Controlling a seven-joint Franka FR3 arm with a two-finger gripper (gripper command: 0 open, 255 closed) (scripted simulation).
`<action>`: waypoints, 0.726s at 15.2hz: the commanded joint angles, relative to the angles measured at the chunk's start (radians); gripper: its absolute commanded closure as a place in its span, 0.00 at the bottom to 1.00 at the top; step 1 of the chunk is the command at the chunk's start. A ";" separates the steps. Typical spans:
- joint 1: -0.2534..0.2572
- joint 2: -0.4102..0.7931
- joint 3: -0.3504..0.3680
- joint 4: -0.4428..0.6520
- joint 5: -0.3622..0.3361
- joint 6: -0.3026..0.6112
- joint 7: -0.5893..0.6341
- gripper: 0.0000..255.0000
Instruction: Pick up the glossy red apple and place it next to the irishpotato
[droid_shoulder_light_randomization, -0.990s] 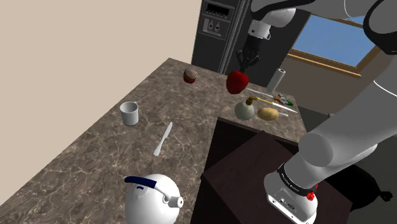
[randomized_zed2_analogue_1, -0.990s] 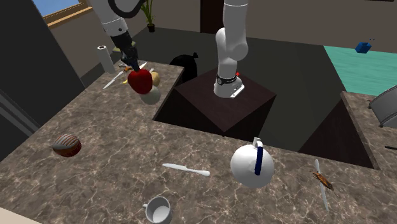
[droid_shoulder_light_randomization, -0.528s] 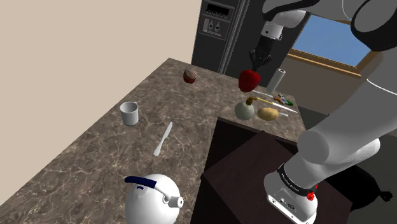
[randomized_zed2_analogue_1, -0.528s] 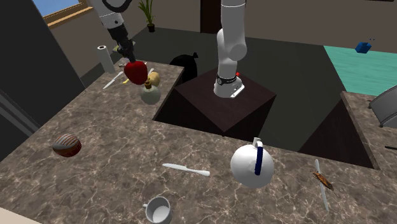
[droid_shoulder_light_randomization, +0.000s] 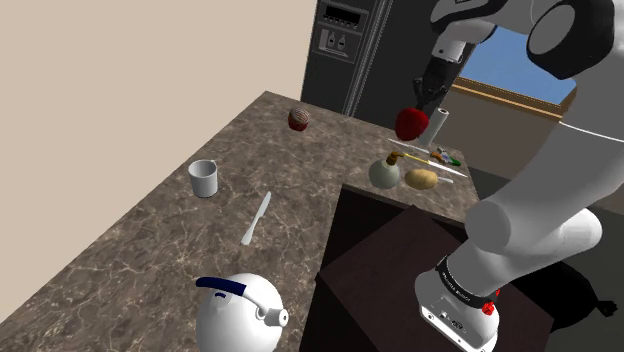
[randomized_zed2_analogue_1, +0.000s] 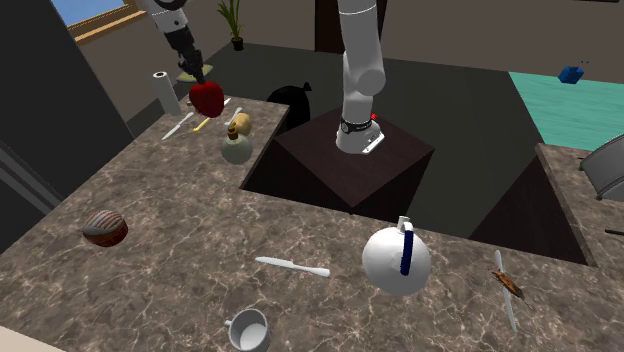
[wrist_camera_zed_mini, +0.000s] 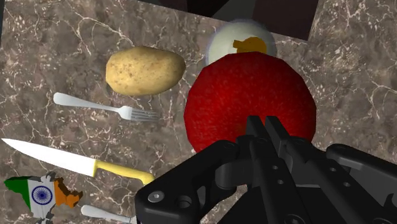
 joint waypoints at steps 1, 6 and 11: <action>-0.028 0.049 -0.016 0.065 0.002 -0.020 -0.043 1.00; -0.103 0.182 -0.047 0.258 0.013 -0.088 -0.136 1.00; -0.192 0.358 -0.064 0.530 0.033 -0.191 -0.217 1.00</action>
